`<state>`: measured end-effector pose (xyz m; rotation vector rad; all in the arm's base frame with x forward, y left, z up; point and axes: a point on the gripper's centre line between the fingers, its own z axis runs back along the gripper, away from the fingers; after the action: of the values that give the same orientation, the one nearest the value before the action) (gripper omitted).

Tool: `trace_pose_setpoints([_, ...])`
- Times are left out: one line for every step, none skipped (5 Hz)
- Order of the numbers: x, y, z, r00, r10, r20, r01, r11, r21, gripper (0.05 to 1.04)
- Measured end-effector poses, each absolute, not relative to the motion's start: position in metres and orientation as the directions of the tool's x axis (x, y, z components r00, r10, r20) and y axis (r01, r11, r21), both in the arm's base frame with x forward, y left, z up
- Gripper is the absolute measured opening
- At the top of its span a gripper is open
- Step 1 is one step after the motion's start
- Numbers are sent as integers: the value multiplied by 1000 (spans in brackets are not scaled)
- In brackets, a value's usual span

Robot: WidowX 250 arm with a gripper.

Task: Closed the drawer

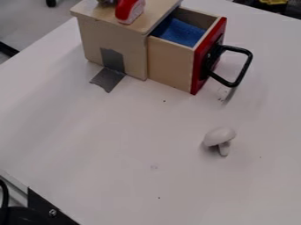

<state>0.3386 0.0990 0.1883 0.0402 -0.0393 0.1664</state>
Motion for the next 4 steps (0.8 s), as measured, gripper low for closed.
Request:
trace_pose_setpoints([339, 98, 176, 986, 165, 5, -165, 986, 28, 999])
trace_pose_setpoints([348, 76, 171, 992, 128, 19, -127, 992, -6, 999])
trace_pose_setpoints([361, 41, 167, 998, 41, 38, -40, 999, -27, 999])
trace_pose_setpoints([377, 10, 158, 999, -3, 47, 4, 1000, -21, 999])
